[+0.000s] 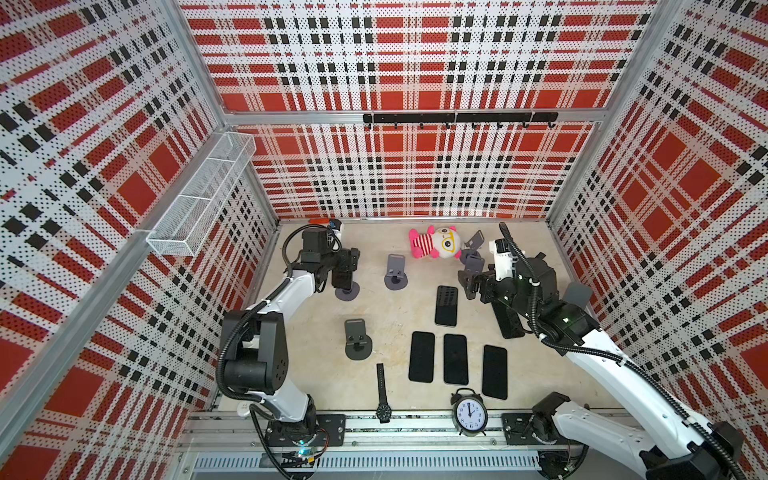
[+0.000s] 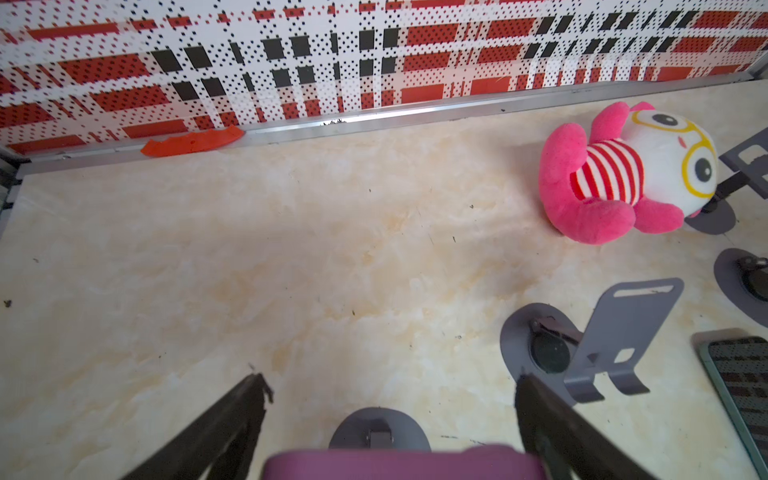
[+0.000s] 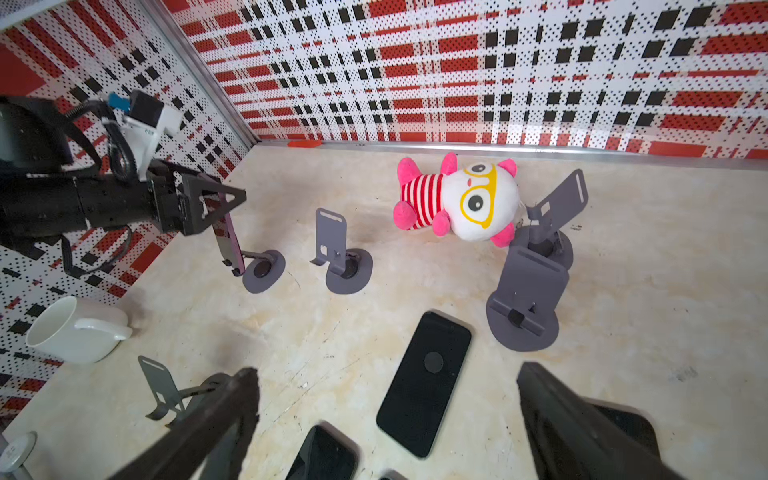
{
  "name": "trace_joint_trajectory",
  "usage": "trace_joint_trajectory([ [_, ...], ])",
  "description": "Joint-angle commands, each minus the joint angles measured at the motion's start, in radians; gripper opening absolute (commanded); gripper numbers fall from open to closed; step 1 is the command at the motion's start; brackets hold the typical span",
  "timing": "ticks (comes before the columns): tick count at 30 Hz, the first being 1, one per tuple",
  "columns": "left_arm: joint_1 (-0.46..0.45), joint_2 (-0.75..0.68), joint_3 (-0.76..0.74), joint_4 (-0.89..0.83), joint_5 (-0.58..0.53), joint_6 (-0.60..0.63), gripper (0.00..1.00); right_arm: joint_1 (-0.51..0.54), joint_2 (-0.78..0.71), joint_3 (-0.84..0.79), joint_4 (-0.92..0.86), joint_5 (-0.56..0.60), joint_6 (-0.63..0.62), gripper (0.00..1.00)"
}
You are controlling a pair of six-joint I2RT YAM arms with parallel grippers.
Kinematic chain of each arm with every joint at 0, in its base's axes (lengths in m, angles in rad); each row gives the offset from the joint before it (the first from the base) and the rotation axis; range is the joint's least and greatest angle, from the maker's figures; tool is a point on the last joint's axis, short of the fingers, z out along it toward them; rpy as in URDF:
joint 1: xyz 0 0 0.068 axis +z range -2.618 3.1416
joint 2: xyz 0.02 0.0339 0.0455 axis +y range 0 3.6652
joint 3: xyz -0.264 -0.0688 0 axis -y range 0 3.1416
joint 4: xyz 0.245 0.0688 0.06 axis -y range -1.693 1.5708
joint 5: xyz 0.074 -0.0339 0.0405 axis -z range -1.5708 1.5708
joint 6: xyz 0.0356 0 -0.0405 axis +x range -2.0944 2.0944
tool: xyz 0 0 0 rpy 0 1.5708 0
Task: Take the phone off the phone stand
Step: 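Close the left gripper on the purple-edged phone on its stand, then lift the purple-edged phone up off its stand with the left gripper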
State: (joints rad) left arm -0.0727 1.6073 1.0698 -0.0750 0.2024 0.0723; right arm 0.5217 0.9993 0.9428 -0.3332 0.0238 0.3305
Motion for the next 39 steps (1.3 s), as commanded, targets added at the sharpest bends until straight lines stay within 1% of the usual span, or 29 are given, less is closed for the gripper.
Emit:
trace_joint_trajectory([
  [1, 0.022, -0.059, -0.06, 0.067, 0.046, -0.014, 0.98, 0.003, 0.024, 0.05, -0.004, -0.016, -0.023, 1.0],
  [6, 0.048, -0.078, -0.089, 0.097, 0.066, -0.022, 0.98, 0.003, 0.056, 0.102, -0.031, -0.019, -0.042, 1.0],
  [11, 0.073, -0.088, -0.133, 0.185, 0.146, -0.052, 0.97, 0.003, 0.063, 0.109, -0.01, -0.03, -0.033, 1.0],
  [14, 0.077, -0.09, -0.149, 0.207, 0.17, -0.051, 0.94, 0.004, 0.065, 0.122, -0.024, -0.03, -0.038, 1.0],
  [21, 0.078, -0.086, -0.143, 0.198, 0.173, -0.045, 0.83, 0.003, 0.048, 0.117, -0.026, -0.019, -0.042, 1.0],
  [23, 0.076, -0.091, -0.145, 0.196, 0.179, -0.035, 0.82, 0.004, 0.047, 0.117, -0.026, -0.018, -0.044, 1.0],
  [27, 0.074, -0.104, -0.158, 0.195, 0.139, -0.029, 0.83, 0.004, 0.052, 0.114, -0.024, -0.019, -0.047, 1.0],
  [30, 0.069, -0.108, -0.159, 0.193, 0.132, -0.022, 0.84, 0.004, 0.053, 0.116, -0.017, -0.021, -0.05, 1.0],
  [34, 0.061, -0.104, -0.16, 0.193, 0.124, -0.016, 0.88, 0.004, 0.059, 0.114, -0.009, -0.024, -0.051, 1.0],
  [39, 0.058, -0.094, -0.156, 0.186, 0.116, -0.018, 0.88, 0.004, 0.058, 0.108, -0.008, -0.029, -0.049, 1.0],
])
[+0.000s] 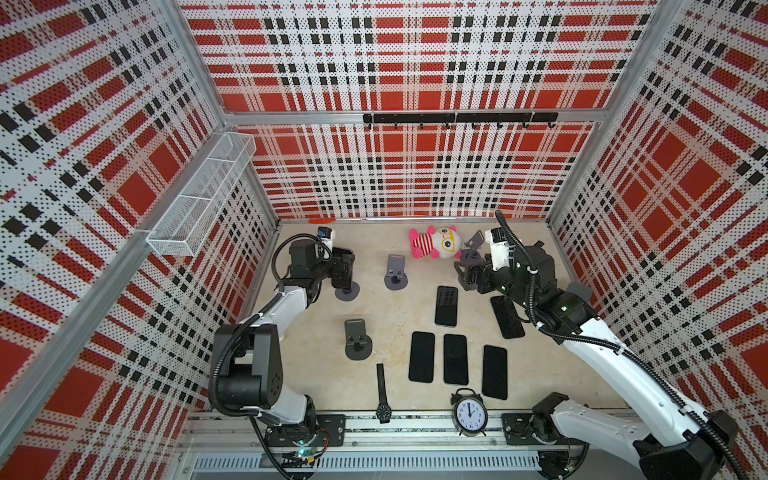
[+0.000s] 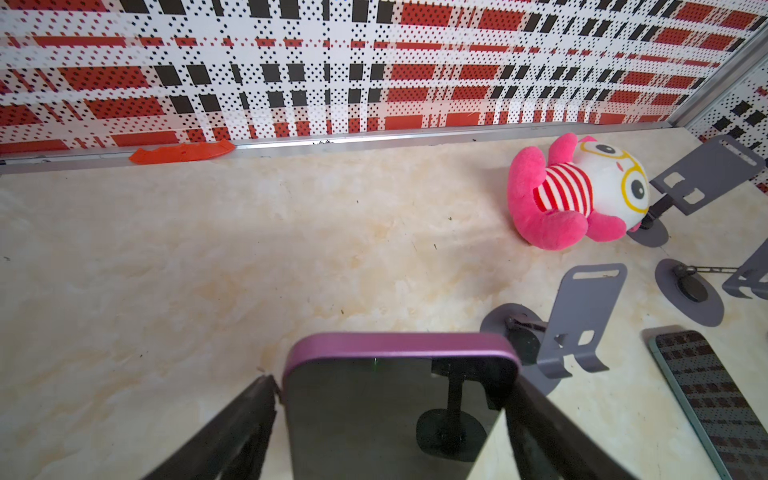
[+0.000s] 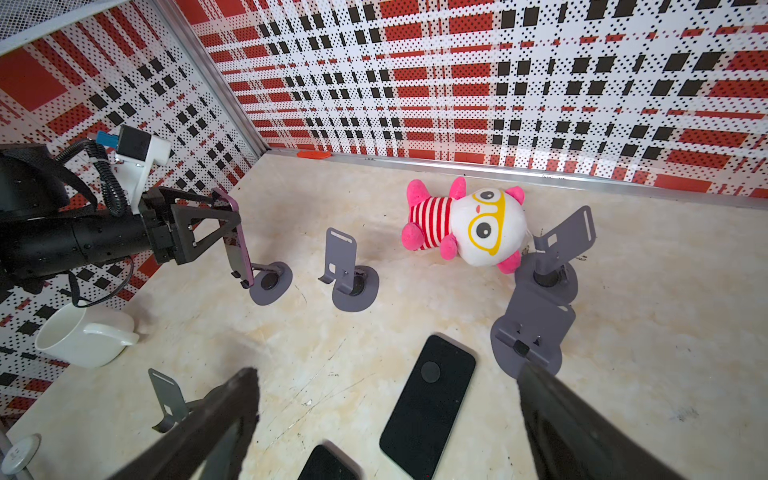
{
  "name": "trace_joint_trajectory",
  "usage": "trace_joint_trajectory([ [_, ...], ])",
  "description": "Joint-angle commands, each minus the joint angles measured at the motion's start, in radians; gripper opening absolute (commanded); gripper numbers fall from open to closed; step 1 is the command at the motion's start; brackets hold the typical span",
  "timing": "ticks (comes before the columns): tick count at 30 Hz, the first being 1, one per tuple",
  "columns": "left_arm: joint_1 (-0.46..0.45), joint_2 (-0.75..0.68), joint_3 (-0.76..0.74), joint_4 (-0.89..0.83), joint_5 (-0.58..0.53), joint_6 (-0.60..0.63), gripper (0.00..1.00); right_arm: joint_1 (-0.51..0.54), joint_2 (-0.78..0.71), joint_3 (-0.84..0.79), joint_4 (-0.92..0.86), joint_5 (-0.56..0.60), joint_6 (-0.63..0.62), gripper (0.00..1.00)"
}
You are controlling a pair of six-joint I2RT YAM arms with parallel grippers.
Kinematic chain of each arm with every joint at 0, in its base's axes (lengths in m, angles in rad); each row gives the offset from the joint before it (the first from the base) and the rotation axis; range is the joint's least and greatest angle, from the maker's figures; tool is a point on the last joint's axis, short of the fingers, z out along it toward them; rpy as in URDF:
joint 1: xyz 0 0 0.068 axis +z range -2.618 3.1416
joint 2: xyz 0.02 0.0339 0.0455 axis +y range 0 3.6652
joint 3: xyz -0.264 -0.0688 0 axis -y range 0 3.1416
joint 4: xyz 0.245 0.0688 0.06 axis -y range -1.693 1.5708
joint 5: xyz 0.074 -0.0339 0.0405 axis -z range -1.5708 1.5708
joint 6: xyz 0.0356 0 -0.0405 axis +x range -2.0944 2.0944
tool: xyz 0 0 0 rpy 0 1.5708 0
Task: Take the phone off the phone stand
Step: 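Lift the purple-edged phone up off its stand with the left gripper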
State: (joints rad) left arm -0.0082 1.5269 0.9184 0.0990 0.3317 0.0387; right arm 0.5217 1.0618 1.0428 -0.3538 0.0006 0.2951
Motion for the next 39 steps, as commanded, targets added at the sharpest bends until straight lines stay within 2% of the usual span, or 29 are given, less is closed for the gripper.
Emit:
trace_joint_trajectory([
  [1, -0.008, -0.013, -0.005, 0.012, -0.015, 0.016, 0.88, 0.003, -0.005, 0.007, 0.013, -0.004, -0.013, 1.0],
  [6, -0.024, -0.006, -0.004, 0.01, -0.04, 0.023, 0.89, 0.004, -0.009, 0.006, 0.013, -0.004, -0.013, 1.0],
  [7, -0.025, -0.005, -0.003, 0.009, -0.042, 0.025, 0.91, 0.004, -0.01, 0.006, 0.013, -0.004, -0.012, 1.0],
  [8, -0.027, -0.005, -0.005, 0.01, -0.046, 0.026, 0.98, 0.005, -0.009, 0.006, 0.013, -0.005, -0.013, 1.0],
  [13, -0.027, -0.007, -0.003, 0.006, -0.035, 0.029, 1.0, 0.004, -0.012, 0.0, 0.016, -0.005, -0.013, 1.0],
  [22, -0.026, -0.014, -0.005, -0.038, -0.092, 0.063, 0.99, 0.004, -0.012, -0.007, 0.015, -0.001, -0.017, 1.0],
  [30, -0.027, -0.01, -0.001, -0.047, -0.089, 0.059, 0.99, 0.004, -0.016, -0.022, 0.026, -0.011, -0.02, 1.0],
  [39, -0.033, -0.017, 0.006, -0.067, -0.078, 0.06, 0.87, 0.005, -0.034, -0.03, 0.024, 0.001, -0.033, 1.0],
])
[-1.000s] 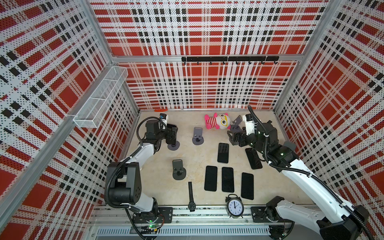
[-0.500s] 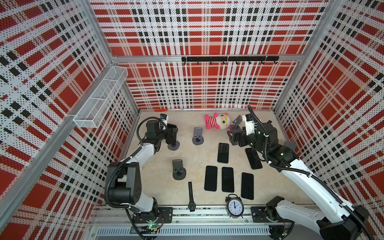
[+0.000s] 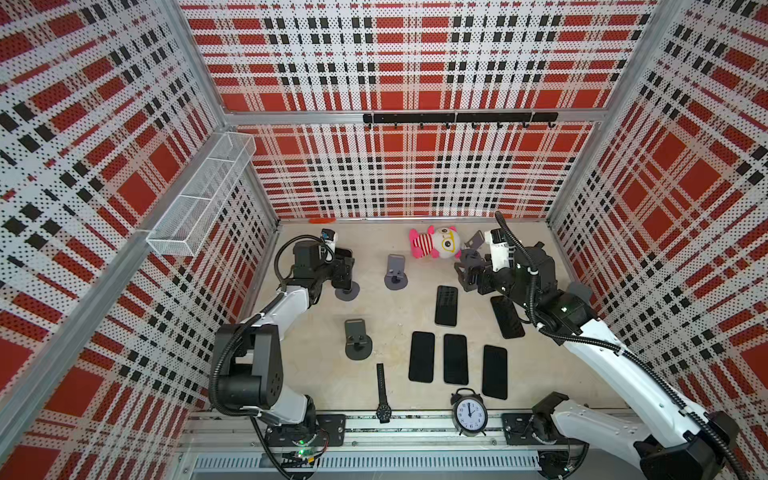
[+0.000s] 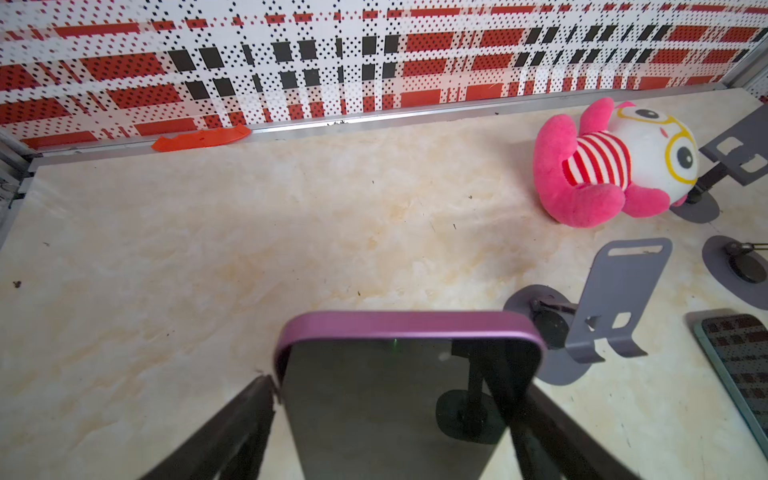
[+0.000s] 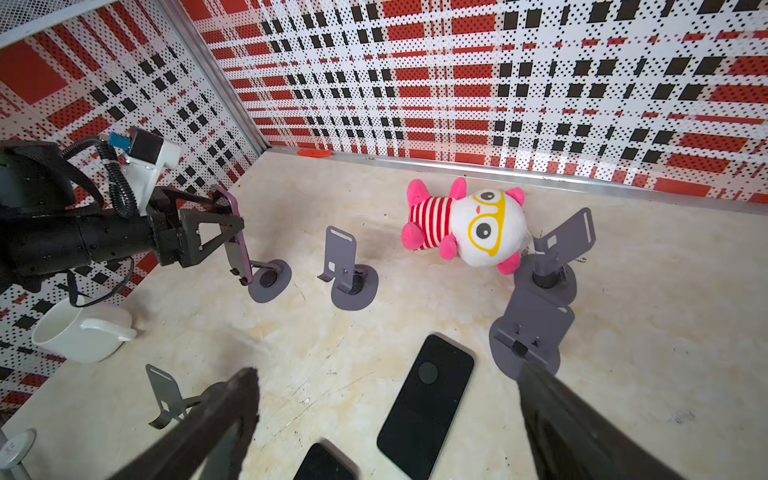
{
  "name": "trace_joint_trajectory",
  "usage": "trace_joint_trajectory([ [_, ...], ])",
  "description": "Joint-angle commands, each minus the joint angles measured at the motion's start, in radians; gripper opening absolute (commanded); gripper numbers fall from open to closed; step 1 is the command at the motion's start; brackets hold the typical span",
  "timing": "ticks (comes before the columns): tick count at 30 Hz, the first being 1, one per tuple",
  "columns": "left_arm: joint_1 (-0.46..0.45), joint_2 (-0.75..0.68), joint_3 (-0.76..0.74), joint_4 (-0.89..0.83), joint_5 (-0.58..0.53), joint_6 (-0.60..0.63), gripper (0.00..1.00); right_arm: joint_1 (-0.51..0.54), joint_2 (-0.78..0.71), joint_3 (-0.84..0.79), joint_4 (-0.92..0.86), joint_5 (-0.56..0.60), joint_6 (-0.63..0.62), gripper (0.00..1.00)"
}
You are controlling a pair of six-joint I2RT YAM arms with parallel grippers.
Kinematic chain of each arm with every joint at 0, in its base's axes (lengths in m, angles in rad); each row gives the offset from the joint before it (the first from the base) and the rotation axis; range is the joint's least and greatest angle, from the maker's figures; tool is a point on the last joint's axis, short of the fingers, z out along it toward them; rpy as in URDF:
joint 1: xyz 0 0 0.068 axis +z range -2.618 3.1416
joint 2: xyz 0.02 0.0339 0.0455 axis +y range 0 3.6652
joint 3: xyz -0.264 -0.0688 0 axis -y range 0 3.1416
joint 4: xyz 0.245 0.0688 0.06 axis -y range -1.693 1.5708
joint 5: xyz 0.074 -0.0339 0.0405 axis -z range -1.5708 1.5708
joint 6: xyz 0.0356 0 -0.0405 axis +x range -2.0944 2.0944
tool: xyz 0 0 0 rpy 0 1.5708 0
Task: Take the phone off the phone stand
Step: 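Lift the purple-edged phone up off its stand with the left gripper, then carry the purple-edged phone toward the flat phones and lower it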
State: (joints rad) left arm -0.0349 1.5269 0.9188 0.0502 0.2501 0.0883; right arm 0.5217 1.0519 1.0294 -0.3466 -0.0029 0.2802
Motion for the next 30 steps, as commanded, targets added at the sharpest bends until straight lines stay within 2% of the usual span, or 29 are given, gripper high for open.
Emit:
trace_joint_trajectory([
  [1, -0.008, -0.02, 0.006, -0.018, 0.003, 0.006, 0.86, 0.004, -0.027, -0.019, 0.016, 0.006, -0.018, 1.0],
  [5, -0.018, -0.036, 0.014, -0.014, -0.009, -0.033, 0.81, 0.004, -0.035, -0.03, 0.021, 0.012, -0.019, 1.0],
  [12, -0.045, -0.066, 0.03, -0.02, -0.026, -0.079, 0.79, 0.004, -0.036, -0.044, 0.035, 0.015, -0.022, 1.0],
  [23, -0.097, -0.175, 0.066, -0.06, -0.162, -0.123, 0.76, 0.004, -0.04, -0.06, 0.05, 0.026, -0.028, 1.0],
  [30, -0.202, -0.213, 0.079, -0.061, -0.168, -0.173, 0.76, 0.004, -0.027, -0.063, 0.069, 0.02, -0.023, 1.0],
])
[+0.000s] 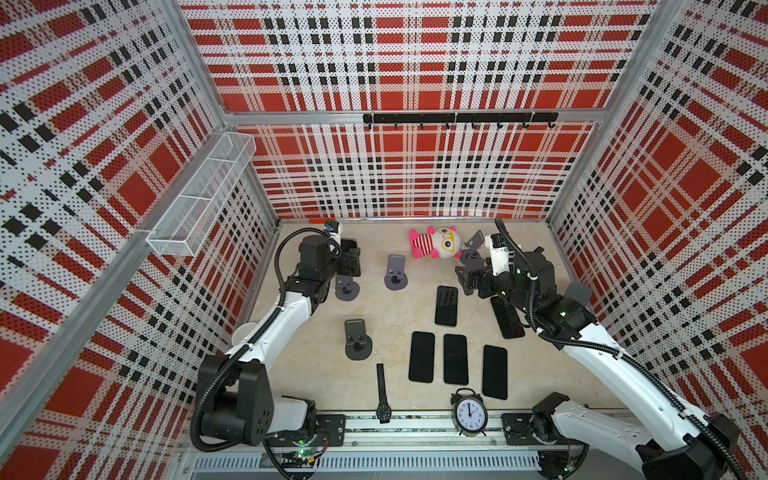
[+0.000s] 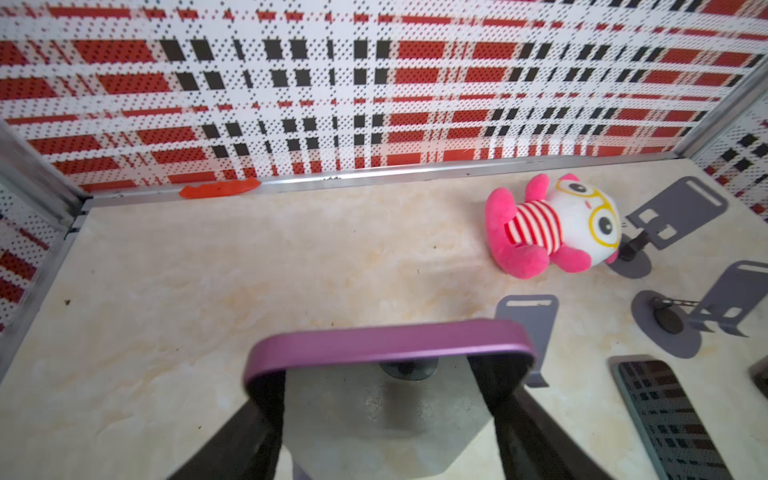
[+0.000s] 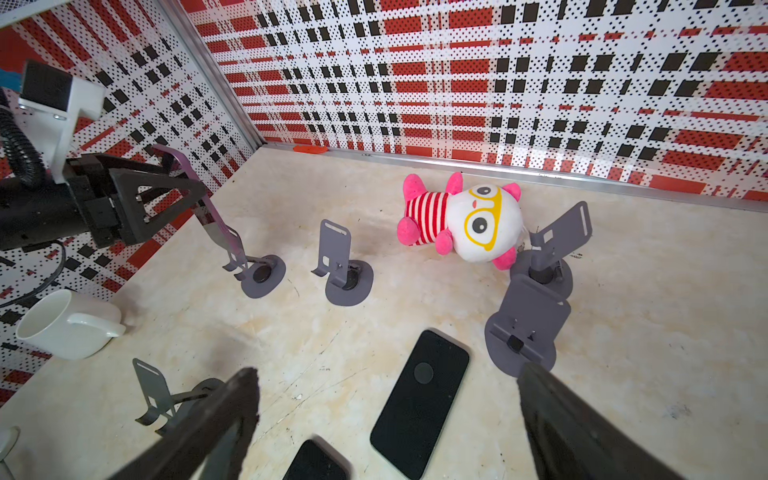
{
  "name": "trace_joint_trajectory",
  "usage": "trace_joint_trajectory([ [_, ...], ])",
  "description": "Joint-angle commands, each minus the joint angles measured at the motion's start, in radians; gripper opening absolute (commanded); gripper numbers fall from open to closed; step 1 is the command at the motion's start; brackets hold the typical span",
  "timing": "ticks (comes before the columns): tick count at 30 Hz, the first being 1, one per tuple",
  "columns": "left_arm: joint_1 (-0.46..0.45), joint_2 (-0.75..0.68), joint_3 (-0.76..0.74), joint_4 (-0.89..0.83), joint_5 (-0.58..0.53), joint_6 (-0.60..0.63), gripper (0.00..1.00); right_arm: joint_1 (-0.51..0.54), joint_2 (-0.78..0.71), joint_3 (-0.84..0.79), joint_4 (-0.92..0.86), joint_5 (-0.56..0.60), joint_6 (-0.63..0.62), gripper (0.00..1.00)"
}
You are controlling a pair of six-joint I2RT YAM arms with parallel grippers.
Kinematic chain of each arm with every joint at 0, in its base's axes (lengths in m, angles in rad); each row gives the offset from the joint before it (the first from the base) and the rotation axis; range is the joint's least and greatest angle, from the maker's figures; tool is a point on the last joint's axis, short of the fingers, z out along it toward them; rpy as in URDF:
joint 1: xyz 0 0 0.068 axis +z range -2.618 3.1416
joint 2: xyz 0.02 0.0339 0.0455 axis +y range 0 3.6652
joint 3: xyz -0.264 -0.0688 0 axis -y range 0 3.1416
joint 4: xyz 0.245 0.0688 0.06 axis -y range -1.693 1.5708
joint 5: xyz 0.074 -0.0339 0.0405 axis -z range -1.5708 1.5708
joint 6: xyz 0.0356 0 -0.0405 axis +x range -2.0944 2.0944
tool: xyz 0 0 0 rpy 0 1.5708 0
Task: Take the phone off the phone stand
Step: 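Carry the purple-edged phone toward the flat phones and lower it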
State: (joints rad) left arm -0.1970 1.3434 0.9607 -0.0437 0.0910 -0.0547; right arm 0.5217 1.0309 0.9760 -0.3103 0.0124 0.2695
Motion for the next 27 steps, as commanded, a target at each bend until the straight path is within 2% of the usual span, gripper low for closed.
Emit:
trace_joint_trajectory([
  [1, -0.042, -0.031, 0.036, 0.039, -0.024, -0.055, 0.75, 0.003, -0.003, -0.011, 0.036, 0.003, -0.013, 1.0],
  [5, -0.167, -0.03, 0.021, 0.053, -0.052, -0.146, 0.7, 0.004, 0.006, -0.02, 0.059, 0.002, -0.015, 1.0],
  [9, -0.283, -0.035, 0.014, 0.032, -0.114, -0.171, 0.69, 0.003, 0.025, -0.022, 0.085, -0.013, -0.015, 1.0],
  [15, -0.391, -0.043, -0.034, 0.022, -0.09, -0.216, 0.69, 0.003, 0.038, -0.037, 0.101, -0.025, -0.017, 1.0],
  [22, -0.406, -0.03, -0.091, -0.027, -0.099, -0.228, 0.69, 0.004, 0.005, -0.092, 0.136, -0.004, -0.016, 1.0],
  [27, -0.41, 0.031, -0.087, -0.047, -0.154, -0.22, 0.68, 0.004, -0.003, -0.113, 0.143, 0.01, -0.02, 1.0],
])
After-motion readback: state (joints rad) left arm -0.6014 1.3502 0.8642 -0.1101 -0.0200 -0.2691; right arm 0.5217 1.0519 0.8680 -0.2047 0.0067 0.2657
